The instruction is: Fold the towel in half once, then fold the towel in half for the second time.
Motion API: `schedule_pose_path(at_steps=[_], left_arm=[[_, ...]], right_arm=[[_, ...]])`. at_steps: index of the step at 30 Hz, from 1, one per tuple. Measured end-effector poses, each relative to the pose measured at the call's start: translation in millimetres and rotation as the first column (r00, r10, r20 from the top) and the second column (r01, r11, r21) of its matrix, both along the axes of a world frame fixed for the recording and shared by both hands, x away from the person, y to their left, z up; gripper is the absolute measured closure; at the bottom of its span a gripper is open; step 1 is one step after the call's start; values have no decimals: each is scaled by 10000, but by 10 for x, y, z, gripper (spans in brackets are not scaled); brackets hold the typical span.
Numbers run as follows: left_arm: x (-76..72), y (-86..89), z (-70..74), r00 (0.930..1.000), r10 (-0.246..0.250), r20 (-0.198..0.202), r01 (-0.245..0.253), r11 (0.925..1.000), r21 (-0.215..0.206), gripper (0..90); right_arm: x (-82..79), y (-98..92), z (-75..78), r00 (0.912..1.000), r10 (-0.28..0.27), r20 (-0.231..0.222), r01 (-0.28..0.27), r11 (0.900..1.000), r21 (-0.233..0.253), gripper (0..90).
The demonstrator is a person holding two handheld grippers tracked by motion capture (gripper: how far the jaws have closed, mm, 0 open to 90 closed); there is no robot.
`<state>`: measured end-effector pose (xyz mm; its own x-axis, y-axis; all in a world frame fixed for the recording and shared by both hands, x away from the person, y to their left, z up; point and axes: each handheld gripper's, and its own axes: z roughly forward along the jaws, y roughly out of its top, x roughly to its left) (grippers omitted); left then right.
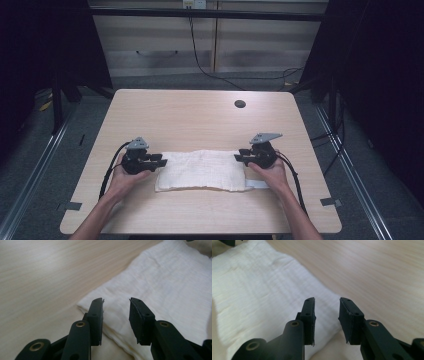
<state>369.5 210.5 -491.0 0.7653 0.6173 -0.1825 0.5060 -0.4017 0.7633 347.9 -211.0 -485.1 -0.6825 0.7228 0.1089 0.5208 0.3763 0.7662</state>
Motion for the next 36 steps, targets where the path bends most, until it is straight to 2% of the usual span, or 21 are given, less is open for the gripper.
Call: schedule_pose_path(at_steps=[3,4,5,6,7,9,12,16,18,20,22,23,24,27,29,31,33,36], left_arm=[[109,-7,-1,9996,264,-94,-265,9995,-173,637],[109,-7,-1,9996,264,-94,-265,9995,-173,635],[166,-17,-9,9992,300,-251,-307,9991,-286,634],[194,-18,-11,9994,298,-179,-300,9995,-80,632],[194,-18,-11,9994,298,-179,-300,9995,-80,632],[240,-20,-20,9987,415,-310,-425,9985,-337,631],[328,-23,-56,9974,505,-507,-520,9982,-288,620],[335,-3,-105,9963,598,-617,-622,9974,-371,612],[337,14,-115,9963,612,-595,-628,9977,-247,603],[321,27,-112,9956,739,-570,-764,9961,-434,588],[308,31,-108,9952,838,-504,-858,9956,-384,569],[292,29,-115,9960,747,-496,-756,9970,-167,563],[288,32,-115,9961,725,-505,-733,9972,-137,554],[297,40,-118,9951,833,-525,-845,9962,-204,526],[314,40,-132,9946,838,-619,-848,9963,-135,509],[329,47,-149,9943,855,-634,-858,9963,-8,498],[343,78,-171,9936,802,-789,-823,9964,-227,501],[359,94,-171,9931,859,-802,-881,9958,-240,495]], right_arm=[[131,-14,13,9996,-267,26,266,9996,84,671],[131,-14,13,9996,-267,26,266,9996,84,671],[195,-10,16,9993,-361,-70,362,9992,170,668],[216,-9,7,9995,-314,-107,315,9993,180,667],[216,-9,7,9995,-314,-107,315,9993,180,667],[261,-10,-40,9988,-318,-378,323,9994,119,655],[307,-46,-120,9971,-300,-694,325,9989,342,642],[316,-26,-199,9963,-145,-841,164,9996,222,638],[304,-11,-209,9962,-197,-852,214,9996,189,638],[299,-2,-218,9963,-157,-844,170,9997,151,640],[292,1,-219,9964,-142,-833,148,9999,64,642],[280,0,-223,9965,-131,-821,128,9999,-39,645],[279,-4,-225,9964,-153,-830,156,9999,30,650],[261,-12,-231,9968,-164,-789,165,9999,14,710],[263,-9,-242,9973,-6,-739,12,10000,81,806],[273,-9,-246,9962,80,-872,-60,9997,225,872],[285,-15,-262,9959,239,-872,-195,9985,506,878],[282,-12,-260,9957,207,-901,-160,9985,525,882]])
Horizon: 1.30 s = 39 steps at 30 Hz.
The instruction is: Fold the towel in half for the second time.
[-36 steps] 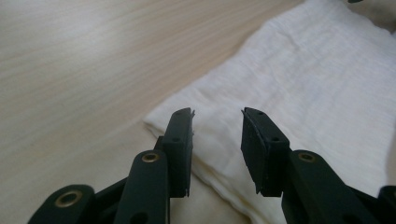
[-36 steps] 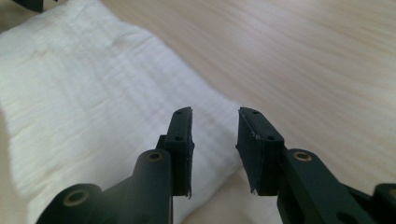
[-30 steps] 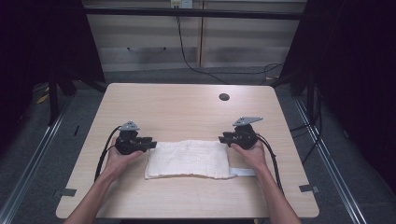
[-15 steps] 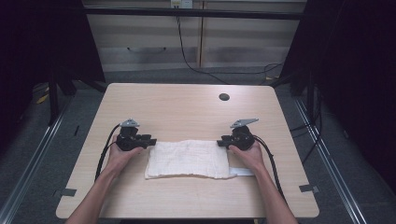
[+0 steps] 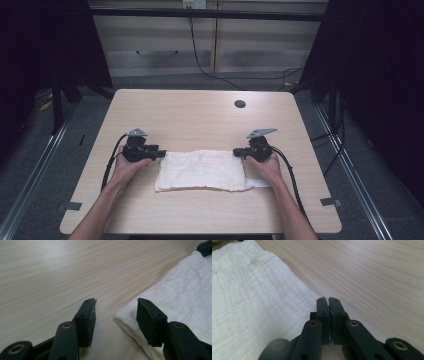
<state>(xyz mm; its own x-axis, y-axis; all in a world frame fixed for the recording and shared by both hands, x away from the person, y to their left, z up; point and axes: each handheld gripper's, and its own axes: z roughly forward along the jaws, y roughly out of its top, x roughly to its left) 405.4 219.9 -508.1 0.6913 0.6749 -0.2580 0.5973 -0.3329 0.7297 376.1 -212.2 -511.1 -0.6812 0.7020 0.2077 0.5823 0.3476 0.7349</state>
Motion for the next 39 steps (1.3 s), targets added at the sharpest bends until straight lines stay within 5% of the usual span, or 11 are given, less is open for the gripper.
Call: schedule_pose_path(at_steps=[9,10,12,17,20,21,23,29,32,35,39], left_arm=[[-58,-108,25,9980,-559,297,539,9965,646,521],[-80,-153,46,9958,-766,493,704,9906,1170,521],[-85,-191,65,9942,-961,488,880,9850,1484,521],[-133,-241,66,9876,-1340,822,1167,9753,1874,624],[-152,-249,60,9873,-1359,818,1200,9772,1753,725],[-168,-251,48,9906,-1212,636,1115,9840,1393,780],[-174,-248,49,9888,-1347,646,1242,9816,1450,831],[-158,-232,47,9927,-1107,479,1057,9896,971,851],[-146,-194,110,9944,-885,579,864,9955,388,854],[-153,-185,168,9929,-927,740,905,9953,333,858],[-143,-131,338,9910,-746,1109,778,9967,-246,858]], right_arm=[[-42,12,52,9999,36,129,-36,10000,54,885],[-48,18,70,9999,29,132,-30,10000,77,885],[-45,14,80,9998,95,163,-96,9999,104,885],[-38,-18,76,9999,-6,167,2,9997,231,885],[-36,-22,77,9998,33,209,-37,9997,234,885],[-41,-19,87,9998,-16,192,10,9994,334,885],[-42,-17,91,9998,-17,184,11,9994,353,885],[-42,-44,129,9998,-45,219,33,9985,546,886],[-30,-75,173,9994,-28,334,9,9984,570,885],[-27,-85,203,9992,-72,382,48,9980,623,886],[-14,-114,293,9980,-105,616,52,9963,852,885]])
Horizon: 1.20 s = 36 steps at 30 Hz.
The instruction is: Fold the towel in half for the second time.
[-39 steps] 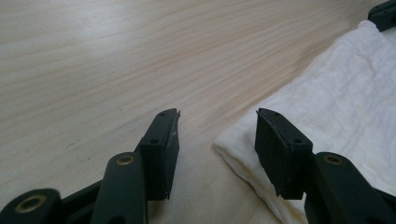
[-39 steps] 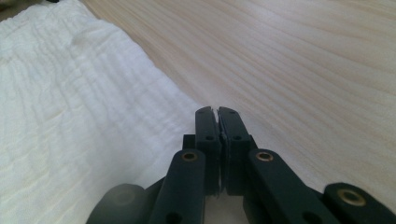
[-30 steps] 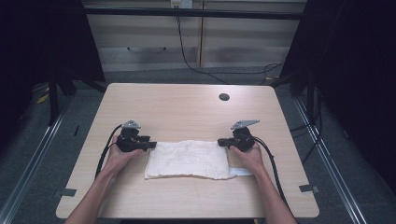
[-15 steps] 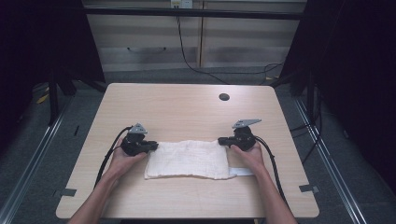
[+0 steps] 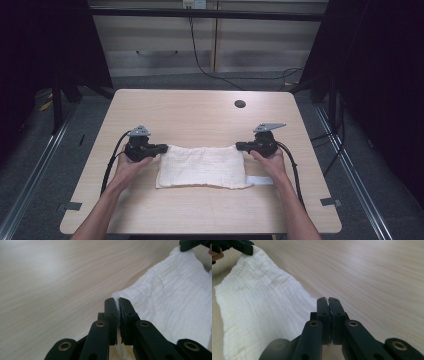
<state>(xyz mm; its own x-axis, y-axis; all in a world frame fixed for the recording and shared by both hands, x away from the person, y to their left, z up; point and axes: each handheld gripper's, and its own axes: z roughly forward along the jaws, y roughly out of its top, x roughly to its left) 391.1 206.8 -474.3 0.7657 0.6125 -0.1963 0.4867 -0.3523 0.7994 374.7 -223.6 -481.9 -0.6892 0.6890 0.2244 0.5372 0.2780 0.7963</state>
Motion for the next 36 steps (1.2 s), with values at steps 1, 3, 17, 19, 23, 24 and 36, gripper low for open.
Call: schedule_pose_path(at_steps=[1,3,17,19,23,24,36], left_arm=[[0,5,23,10000,30,42,-30,10000,-56,858],[3,15,43,9999,45,101,-44,9999,-128,859],[30,-58,-70,9997,18,-233,-24,9996,-291,858],[32,-50,-61,9998,70,-185,-75,9995,-317,857],[14,-25,-57,9996,272,-126,-275,9993,-252,858],[7,-21,-60,9996,257,-81,-259,9995,-200,858],[-40,-31,-106,9984,561,-41,-561,9981,-271,858]], right_arm=[[1,-6,22,10000,-18,42,18,10000,62,886],[1,-16,45,9999,-27,96,27,10000,71,886],[-13,-25,89,9989,269,373,-279,9993,261,885],[-35,-14,104,9978,536,388,-549,9980,322,885],[-132,-17,135,9958,762,508,-777,9966,264,885],[-166,-16,138,9954,795,539,-812,9963,299,884],[-551,57,147,9846,1612,678,-1618,9868,38,885]])
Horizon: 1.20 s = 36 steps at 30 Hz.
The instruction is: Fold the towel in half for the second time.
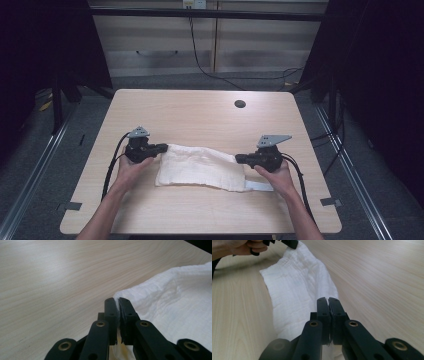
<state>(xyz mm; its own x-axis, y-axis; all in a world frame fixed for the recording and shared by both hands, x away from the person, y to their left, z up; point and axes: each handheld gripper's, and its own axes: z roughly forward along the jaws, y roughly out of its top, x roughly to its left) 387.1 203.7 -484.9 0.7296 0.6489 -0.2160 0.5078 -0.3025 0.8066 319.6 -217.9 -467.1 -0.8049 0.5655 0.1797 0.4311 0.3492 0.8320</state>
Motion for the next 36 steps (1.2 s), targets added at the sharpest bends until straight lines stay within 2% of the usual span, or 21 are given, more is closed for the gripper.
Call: schedule_pose_path(at_steps=[1,4,10,13,18,20,24,26,29,30,31,34,35,36], left_arm=[[-2,-1,4,10000,21,22,-21,10000,4,858],[-4,-4,7,10000,82,44,-82,10000,-22,859],[-30,-1,26,9999,76,152,-76,10000,-8,858],[-45,0,39,9997,63,224,-63,10000,-9,859],[-73,-9,47,9995,17,320,-17,10000,-12,859],[-96,-28,44,9992,-56,403,50,9999,146,858],[-100,-34,37,9991,-25,416,19,9999,145,859],[-104,-43,34,9991,-55,413,49,9999,153,859],[-139,-56,61,9982,-222,550,216,9997,114,859],[-156,-56,84,9976,-285,628,276,9995,155,859],[-177,-52,111,9970,-332,697,321,9993,169,858],[-294,-10,247,9903,-669,1221,633,9974,332,858],[-294,-10,247,9903,-669,1221,633,9974,332,858],[-376,16,320,9857,-856,1454,818,9961,318,858]], right_arm=[[-33,15,-4,9999,91,-58,-91,10000,40,885],[-140,75,-17,9992,394,-39,-395,9987,-329,885],[-298,112,-31,9974,714,-101,-718,9963,-468,884],[-372,106,-79,9963,799,-318,-810,9961,-361,884],[-494,172,-230,9892,1140,-917,-1212,9896,-773,883],[-521,200,-242,9880,1223,-944,-1305,9877,-865,884],[-573,193,-194,9882,1251,-890,-1317,9886,-730,883],[-595,202,-216,9849,1341,-1092,-1442,9854,-908,883],[-607,224,-278,9819,1344,-1334,-1497,9824,-1120,884],[-618,255,-340,9802,1312,-1482,-1531,9771,-1479,885],[-616,254,-353,9799,1323,-1495,-1520,9799,-1292,885],[-599,240,-352,9802,1205,-1571,-1416,9812,-1311,888],[-599,240,-352,9802,1205,-1571,-1416,9812,-1311,888],[-608,247,-348,9816,1139,-1531,-1353,9813,-1372,888]])
